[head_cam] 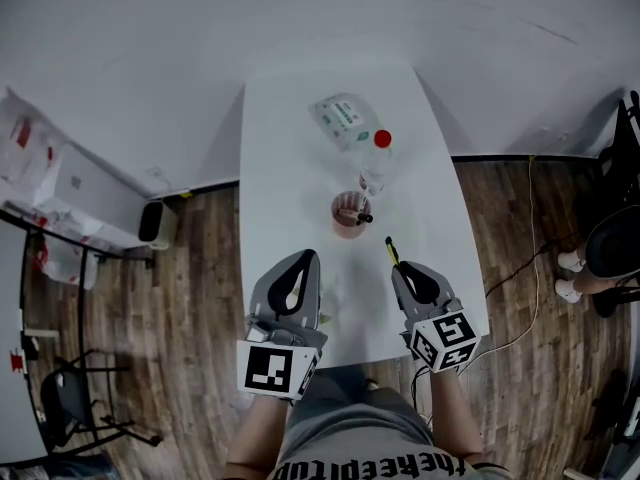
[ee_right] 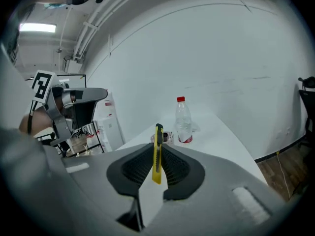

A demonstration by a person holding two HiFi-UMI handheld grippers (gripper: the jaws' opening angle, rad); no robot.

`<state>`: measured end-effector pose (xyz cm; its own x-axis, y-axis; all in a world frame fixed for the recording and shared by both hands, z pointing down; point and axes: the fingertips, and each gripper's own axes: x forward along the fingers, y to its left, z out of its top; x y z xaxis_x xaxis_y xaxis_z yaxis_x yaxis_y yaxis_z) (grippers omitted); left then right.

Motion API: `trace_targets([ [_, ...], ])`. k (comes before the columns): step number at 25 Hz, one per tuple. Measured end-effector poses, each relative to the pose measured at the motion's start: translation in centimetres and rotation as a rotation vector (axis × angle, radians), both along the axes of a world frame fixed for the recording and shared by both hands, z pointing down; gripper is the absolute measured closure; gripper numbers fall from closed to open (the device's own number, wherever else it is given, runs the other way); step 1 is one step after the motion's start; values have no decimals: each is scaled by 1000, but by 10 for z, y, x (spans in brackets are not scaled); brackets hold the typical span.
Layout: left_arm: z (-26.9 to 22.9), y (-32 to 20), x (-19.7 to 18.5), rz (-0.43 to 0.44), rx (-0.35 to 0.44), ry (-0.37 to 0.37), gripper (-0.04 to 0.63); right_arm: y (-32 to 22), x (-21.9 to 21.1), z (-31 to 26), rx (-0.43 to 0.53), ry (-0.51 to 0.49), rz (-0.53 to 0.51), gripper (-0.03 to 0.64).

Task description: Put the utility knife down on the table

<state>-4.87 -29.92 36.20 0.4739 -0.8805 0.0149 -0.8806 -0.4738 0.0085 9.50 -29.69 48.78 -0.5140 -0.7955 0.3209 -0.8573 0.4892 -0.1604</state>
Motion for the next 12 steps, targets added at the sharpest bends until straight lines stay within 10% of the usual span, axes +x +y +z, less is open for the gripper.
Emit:
trace_targets([
  [12, 12, -9, -10, -4, -32, -1, 577, -4, -8, 71, -184, 83, -22, 568],
])
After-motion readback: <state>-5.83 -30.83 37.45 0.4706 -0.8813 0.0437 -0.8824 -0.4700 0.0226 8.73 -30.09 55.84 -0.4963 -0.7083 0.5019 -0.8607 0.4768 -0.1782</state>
